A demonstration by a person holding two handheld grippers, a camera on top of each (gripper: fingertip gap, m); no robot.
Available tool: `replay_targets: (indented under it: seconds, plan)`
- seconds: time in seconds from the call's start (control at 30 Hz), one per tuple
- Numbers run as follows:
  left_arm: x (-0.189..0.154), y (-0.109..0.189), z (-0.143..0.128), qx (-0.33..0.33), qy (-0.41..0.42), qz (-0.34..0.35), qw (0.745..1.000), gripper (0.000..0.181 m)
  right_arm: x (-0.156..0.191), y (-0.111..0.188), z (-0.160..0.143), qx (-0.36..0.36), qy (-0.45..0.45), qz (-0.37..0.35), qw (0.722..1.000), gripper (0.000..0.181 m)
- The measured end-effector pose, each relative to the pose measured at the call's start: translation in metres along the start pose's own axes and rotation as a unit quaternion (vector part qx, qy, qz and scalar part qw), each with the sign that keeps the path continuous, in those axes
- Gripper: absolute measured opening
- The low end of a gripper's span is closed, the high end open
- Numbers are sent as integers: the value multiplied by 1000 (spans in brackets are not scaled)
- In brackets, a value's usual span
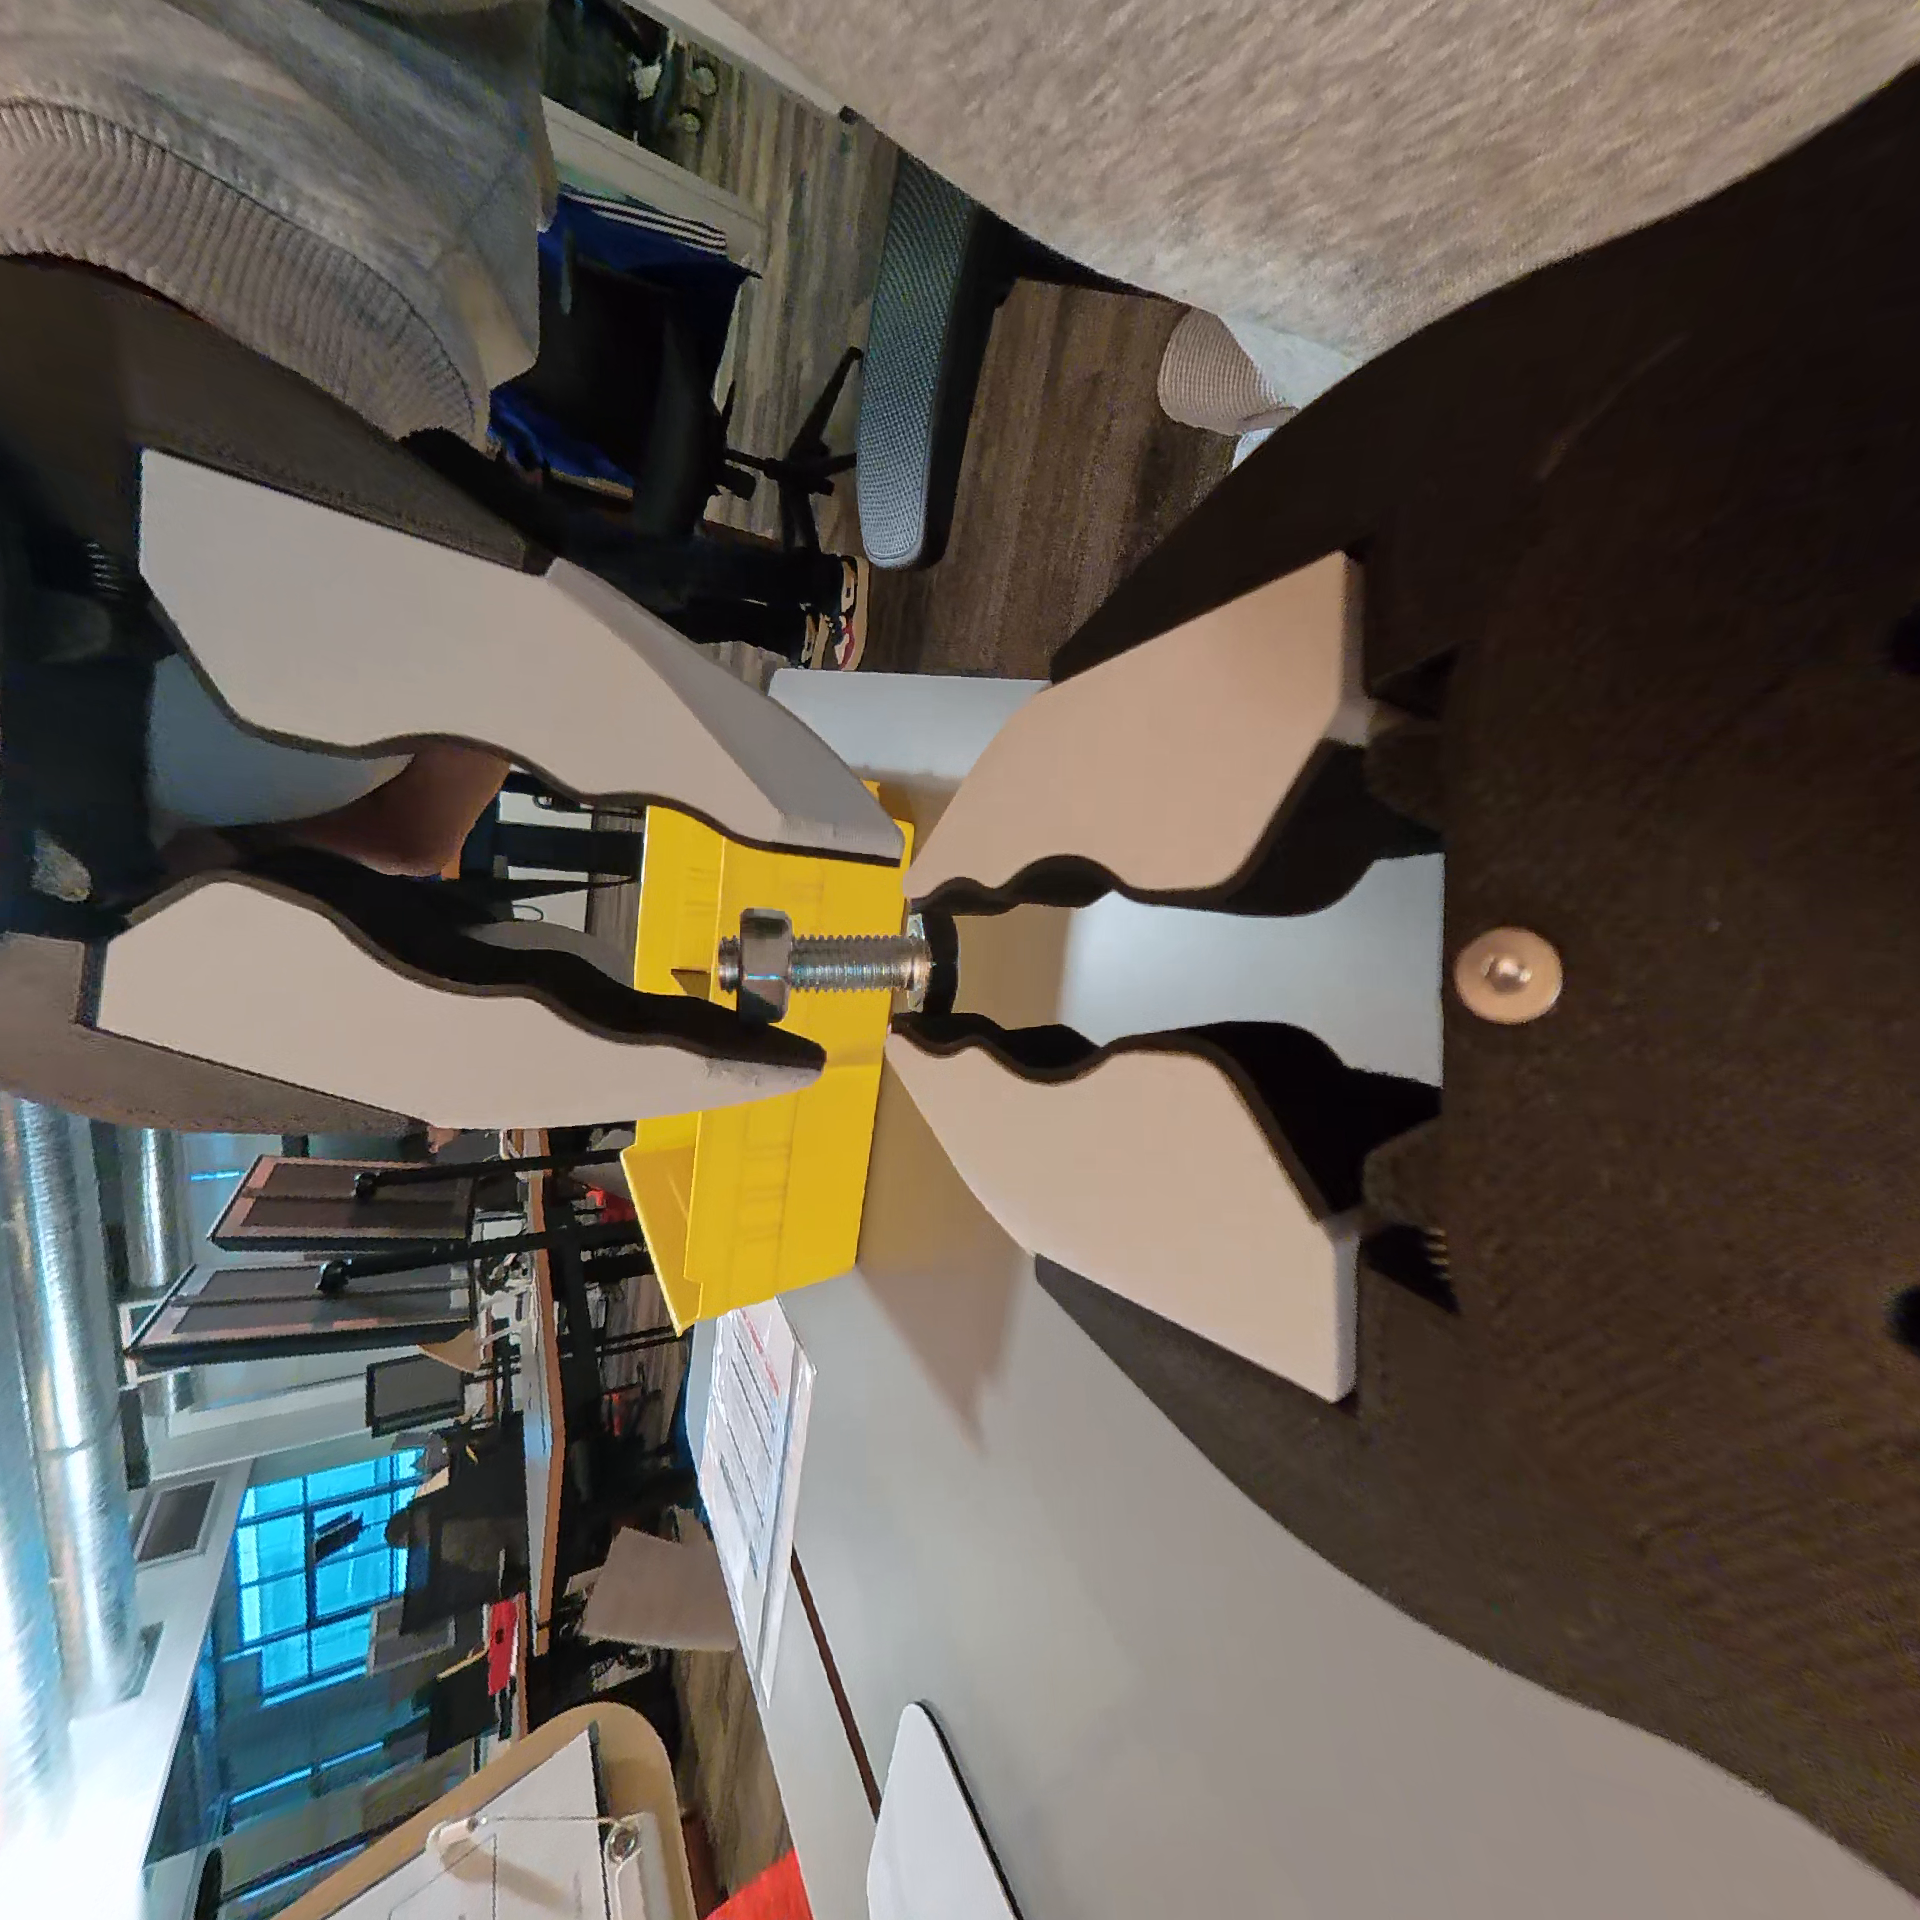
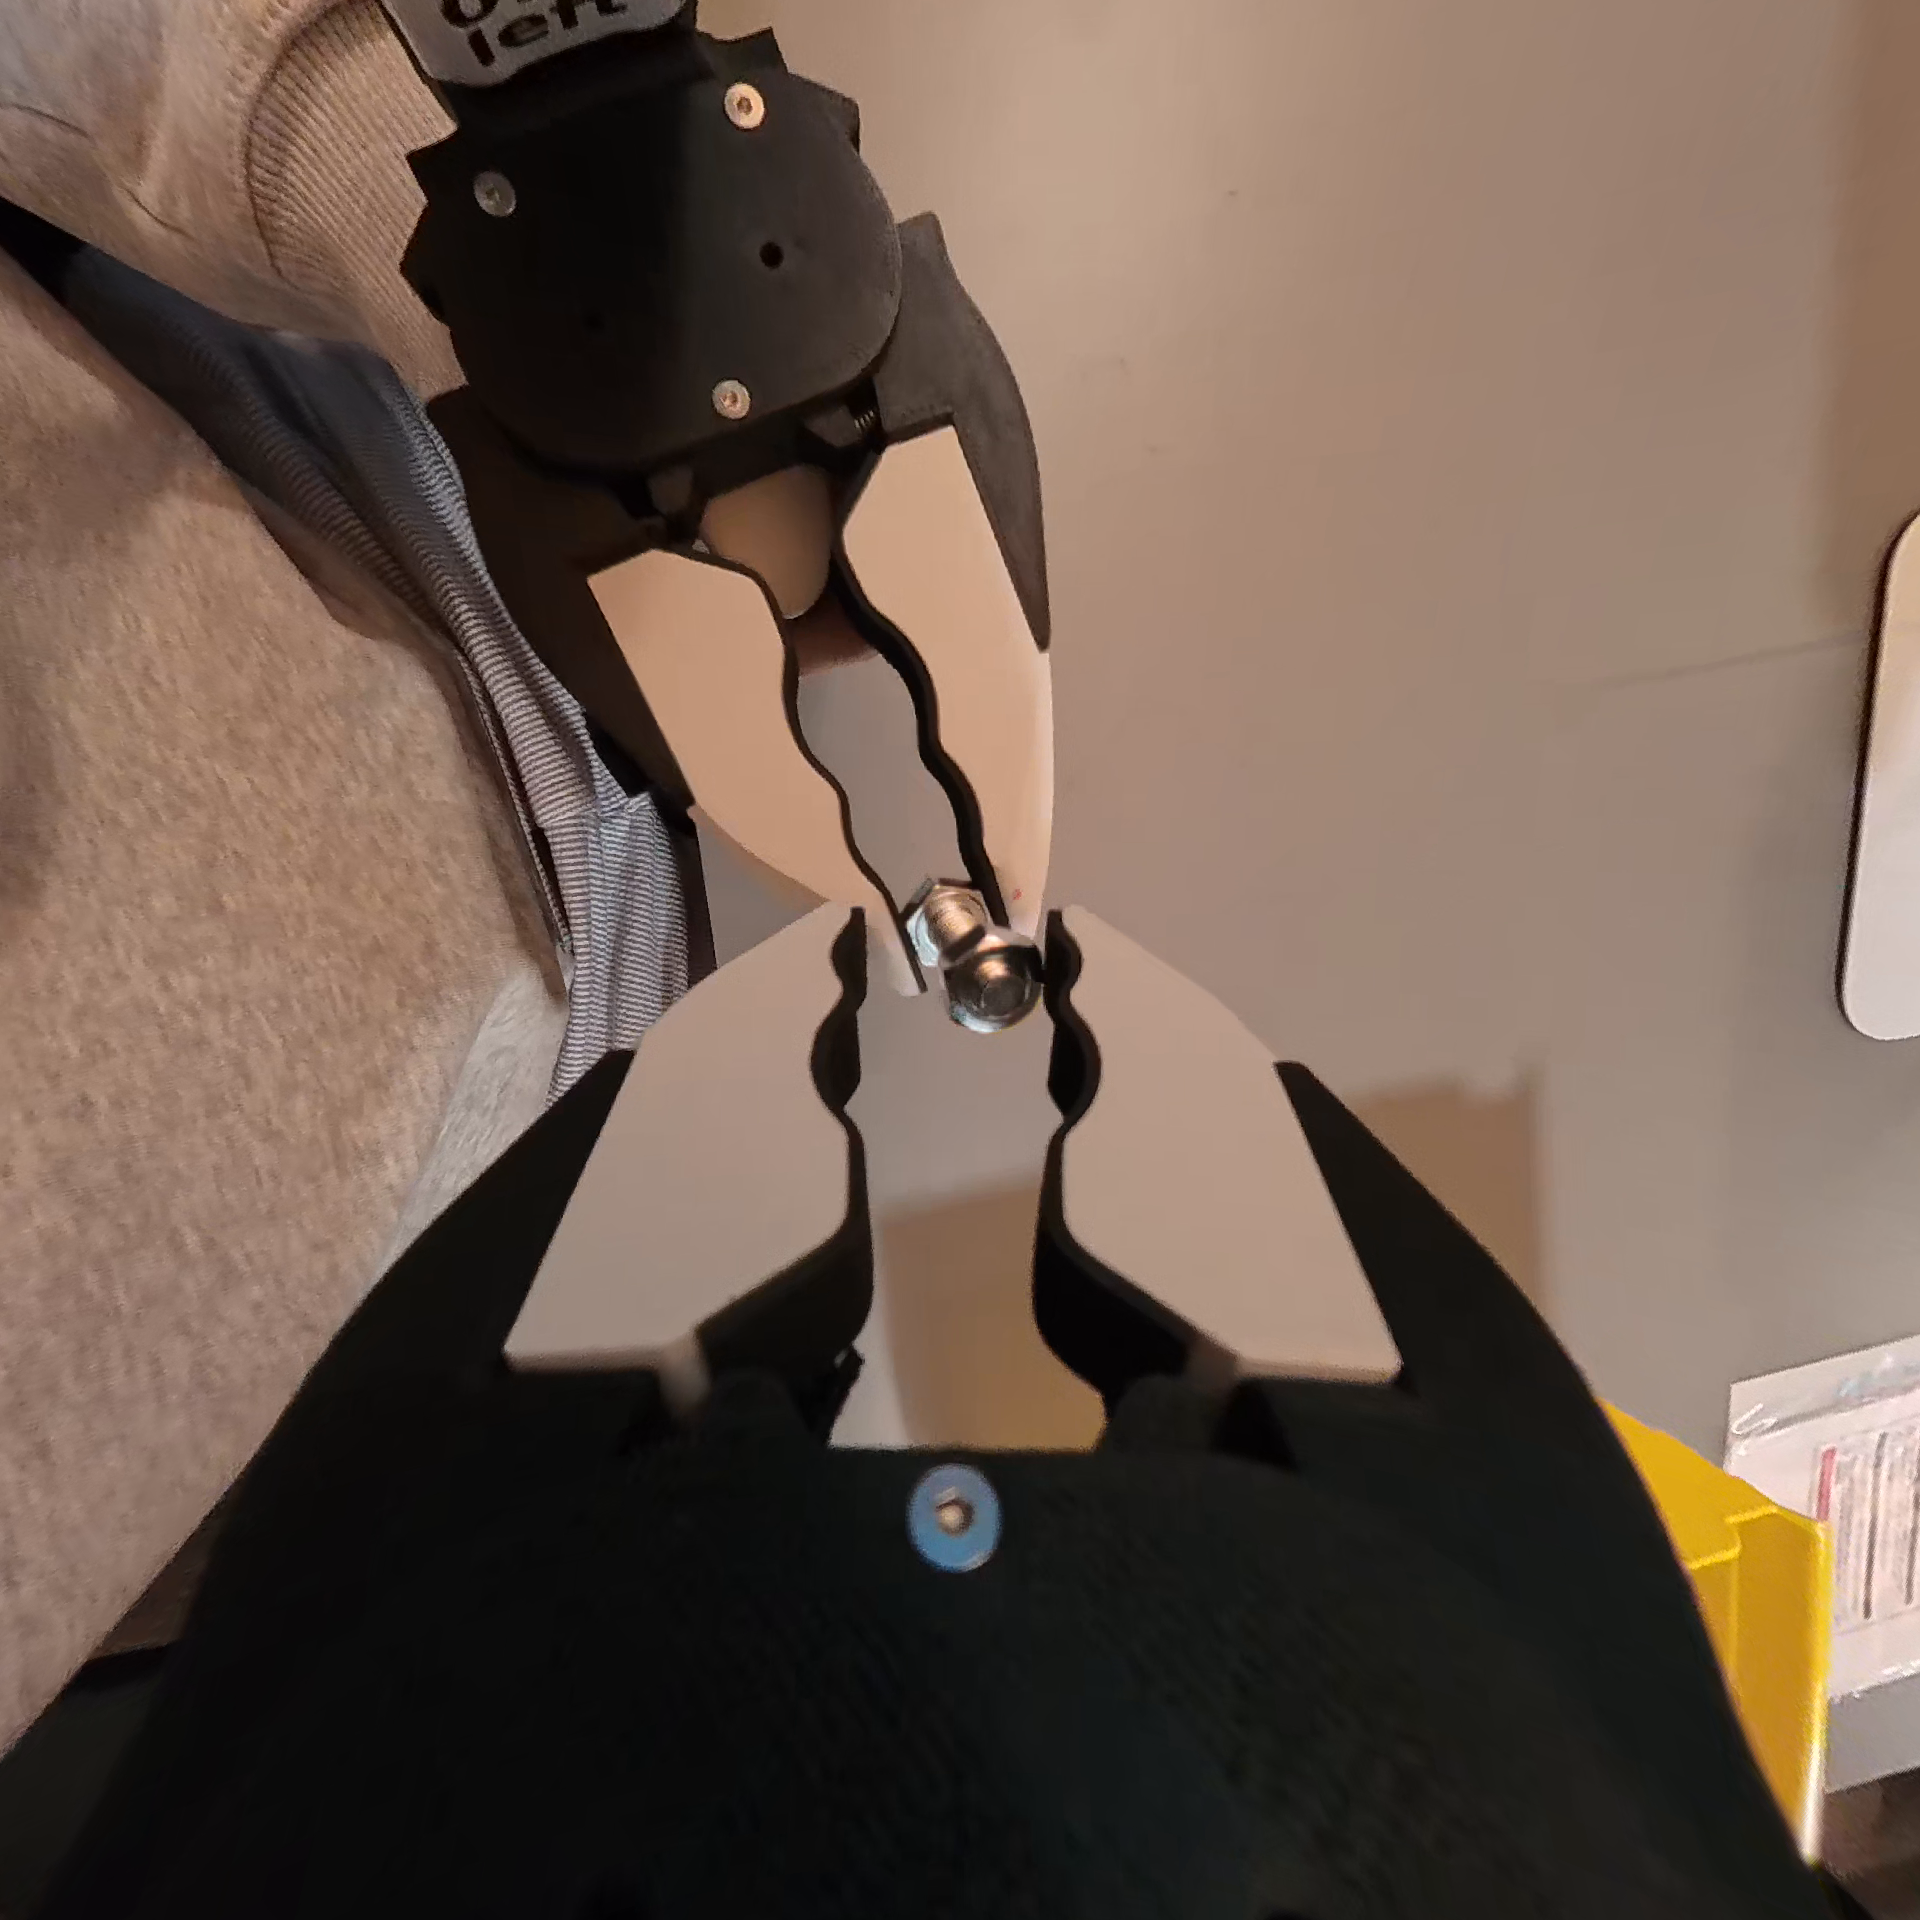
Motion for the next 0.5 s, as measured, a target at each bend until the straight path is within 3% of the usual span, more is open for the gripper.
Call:
replay_targets:
  seconds: [0.5]
  plan:
    - [6,2,0,1,25,12,1000,19,8,-2,8,-8,33,1,999,32]
Point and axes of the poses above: each gripper's, where its closed fingertips meet, y back along the fingers, z out of its top, x = y × z across the jaws, the point moved 10 cm from there along y, back along the fingers, and after that the axes turned 9 degrees about x, right-handed, at the moved point
